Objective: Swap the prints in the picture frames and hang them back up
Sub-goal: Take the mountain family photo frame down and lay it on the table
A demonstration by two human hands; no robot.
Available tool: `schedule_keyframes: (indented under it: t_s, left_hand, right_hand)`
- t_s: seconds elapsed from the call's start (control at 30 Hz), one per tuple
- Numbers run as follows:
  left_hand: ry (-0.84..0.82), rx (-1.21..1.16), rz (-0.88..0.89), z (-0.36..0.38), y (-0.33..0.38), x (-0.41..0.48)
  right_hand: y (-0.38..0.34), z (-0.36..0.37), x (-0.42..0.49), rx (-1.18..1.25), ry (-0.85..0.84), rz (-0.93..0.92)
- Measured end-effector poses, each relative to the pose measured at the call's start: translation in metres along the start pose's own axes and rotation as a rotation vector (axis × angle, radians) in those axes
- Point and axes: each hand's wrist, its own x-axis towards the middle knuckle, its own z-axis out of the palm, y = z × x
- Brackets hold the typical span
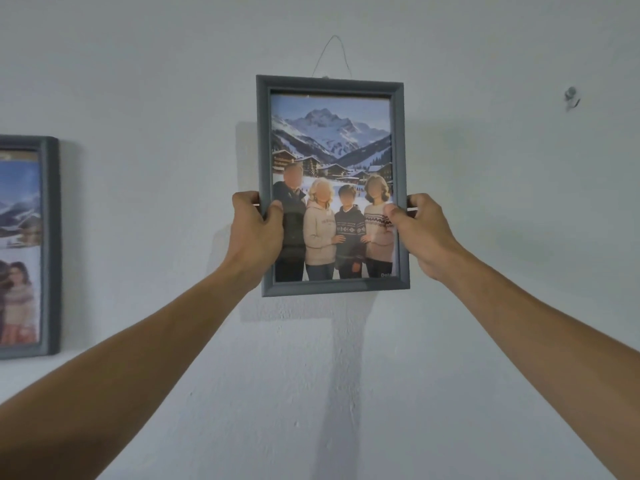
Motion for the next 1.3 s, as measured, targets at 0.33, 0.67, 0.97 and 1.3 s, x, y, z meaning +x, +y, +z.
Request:
schedule_keyframes:
  t_s: [0.33, 0.67, 0.97, 1.3]
  left_hand:
    - [0.03, 0.087, -0.058, -0.026, -0.032, -0.048]
    - [0.119, 0.122, -0.247, -0.081, -0.065, -0.137]
    - [0.283, 0.25, -0.429, -0.138, -0.088, -0.232]
    - [0.461, 0.38, -0.664, -0.222, -0.108, -0.345]
  right_hand:
    - [0.027, 0.015, -0.047, -0.017, -0.135, 0.005]
    - [0.057, 0.038, -0.131, 0.069, -0.358, 0.066]
    - [0.087, 0.076, -0.219, 0.113, -0.616, 0.215]
    - [0.1, 0.129, -0.339, 0.095, -0.943, 0.335]
